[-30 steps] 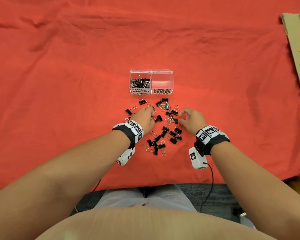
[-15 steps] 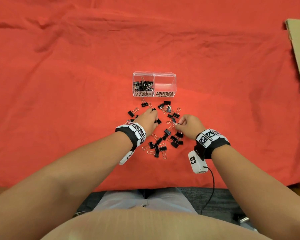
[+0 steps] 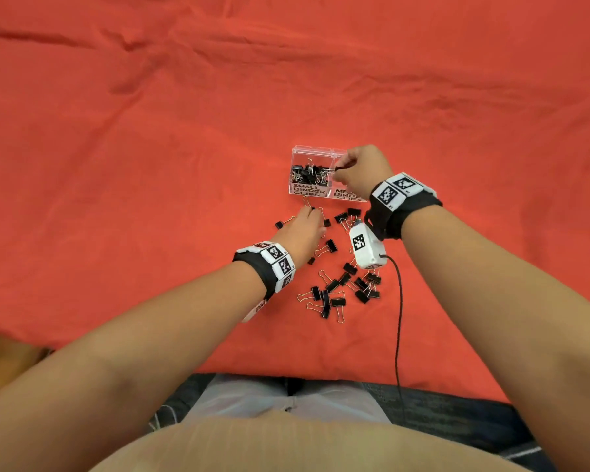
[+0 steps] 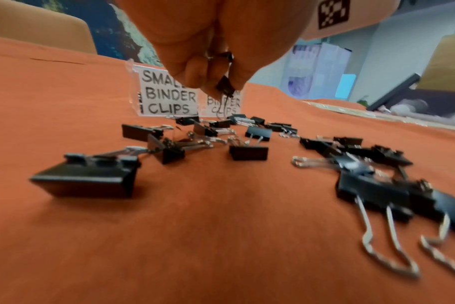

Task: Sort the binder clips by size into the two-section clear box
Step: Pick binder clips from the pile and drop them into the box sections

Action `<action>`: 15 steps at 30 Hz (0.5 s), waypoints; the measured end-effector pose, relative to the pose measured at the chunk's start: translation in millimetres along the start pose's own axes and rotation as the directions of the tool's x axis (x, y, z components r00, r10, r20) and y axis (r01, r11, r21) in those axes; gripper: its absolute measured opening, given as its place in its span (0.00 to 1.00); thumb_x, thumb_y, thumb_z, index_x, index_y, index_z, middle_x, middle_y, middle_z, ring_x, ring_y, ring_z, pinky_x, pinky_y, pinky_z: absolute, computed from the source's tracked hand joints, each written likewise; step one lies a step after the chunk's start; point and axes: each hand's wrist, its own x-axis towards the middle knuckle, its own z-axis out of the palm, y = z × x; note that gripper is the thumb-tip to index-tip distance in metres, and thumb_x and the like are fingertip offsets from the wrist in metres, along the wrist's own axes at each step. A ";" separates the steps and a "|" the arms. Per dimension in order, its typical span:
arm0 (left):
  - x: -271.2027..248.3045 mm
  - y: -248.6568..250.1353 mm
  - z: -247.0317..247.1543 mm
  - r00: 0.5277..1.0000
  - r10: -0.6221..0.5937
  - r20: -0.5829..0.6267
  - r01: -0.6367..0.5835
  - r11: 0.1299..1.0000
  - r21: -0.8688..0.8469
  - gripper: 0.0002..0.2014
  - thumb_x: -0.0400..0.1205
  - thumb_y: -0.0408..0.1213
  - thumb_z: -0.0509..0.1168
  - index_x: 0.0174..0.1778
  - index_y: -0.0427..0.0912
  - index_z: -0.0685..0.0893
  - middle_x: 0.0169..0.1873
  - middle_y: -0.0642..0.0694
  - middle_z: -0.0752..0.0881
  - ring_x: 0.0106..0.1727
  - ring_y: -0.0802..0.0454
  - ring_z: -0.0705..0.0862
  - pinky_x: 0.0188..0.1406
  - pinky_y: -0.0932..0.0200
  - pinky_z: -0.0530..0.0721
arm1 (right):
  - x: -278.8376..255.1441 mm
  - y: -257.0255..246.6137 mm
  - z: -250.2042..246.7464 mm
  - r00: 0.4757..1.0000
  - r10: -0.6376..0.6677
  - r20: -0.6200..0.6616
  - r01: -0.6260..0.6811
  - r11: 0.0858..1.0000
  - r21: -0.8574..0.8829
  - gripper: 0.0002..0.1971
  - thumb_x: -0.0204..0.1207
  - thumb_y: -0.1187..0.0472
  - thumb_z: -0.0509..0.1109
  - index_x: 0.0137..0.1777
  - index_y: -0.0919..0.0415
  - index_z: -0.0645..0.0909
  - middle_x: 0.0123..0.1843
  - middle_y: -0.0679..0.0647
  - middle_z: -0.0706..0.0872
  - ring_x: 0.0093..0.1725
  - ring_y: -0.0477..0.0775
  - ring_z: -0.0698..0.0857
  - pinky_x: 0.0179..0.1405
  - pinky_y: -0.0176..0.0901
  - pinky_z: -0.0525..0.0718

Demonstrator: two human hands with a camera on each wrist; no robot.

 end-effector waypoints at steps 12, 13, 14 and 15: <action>34.3 -11.3 -59.7 0.912 -0.334 -0.239 0.223 0.890 -0.397 0.07 0.85 0.39 0.59 0.51 0.41 0.81 0.48 0.48 0.83 0.47 0.52 0.81 0.45 0.60 0.76 | 6.3 -9.3 18.1 0.992 -0.128 -0.015 0.124 0.981 -0.148 0.16 0.76 0.69 0.64 0.61 0.57 0.84 0.59 0.55 0.87 0.44 0.54 0.86 0.34 0.33 0.81; 40.8 -9.1 -64.7 0.913 -0.323 -0.250 0.209 0.896 -0.391 0.06 0.85 0.38 0.60 0.50 0.41 0.81 0.48 0.48 0.84 0.48 0.52 0.80 0.45 0.60 0.75 | 3.1 -3.3 15.2 0.992 -0.123 -0.040 0.120 0.989 -0.087 0.15 0.76 0.68 0.65 0.61 0.55 0.84 0.58 0.54 0.88 0.46 0.54 0.87 0.38 0.37 0.85; 47.6 -6.7 -68.8 0.917 -0.309 -0.254 0.198 0.902 -0.383 0.06 0.85 0.37 0.60 0.48 0.41 0.81 0.47 0.48 0.84 0.47 0.52 0.80 0.44 0.60 0.75 | -0.2 2.9 12.0 0.991 -0.116 -0.061 0.116 0.993 -0.014 0.15 0.77 0.66 0.65 0.60 0.53 0.84 0.57 0.53 0.88 0.49 0.53 0.88 0.44 0.41 0.88; 54.4 -4.5 -72.2 0.922 -0.294 -0.253 0.189 0.910 -0.369 0.05 0.84 0.37 0.61 0.47 0.42 0.81 0.46 0.48 0.84 0.45 0.52 0.80 0.43 0.59 0.76 | -3.8 8.9 8.6 0.991 -0.104 -0.078 0.109 0.992 0.065 0.15 0.77 0.66 0.66 0.59 0.52 0.85 0.56 0.51 0.88 0.50 0.50 0.88 0.47 0.43 0.88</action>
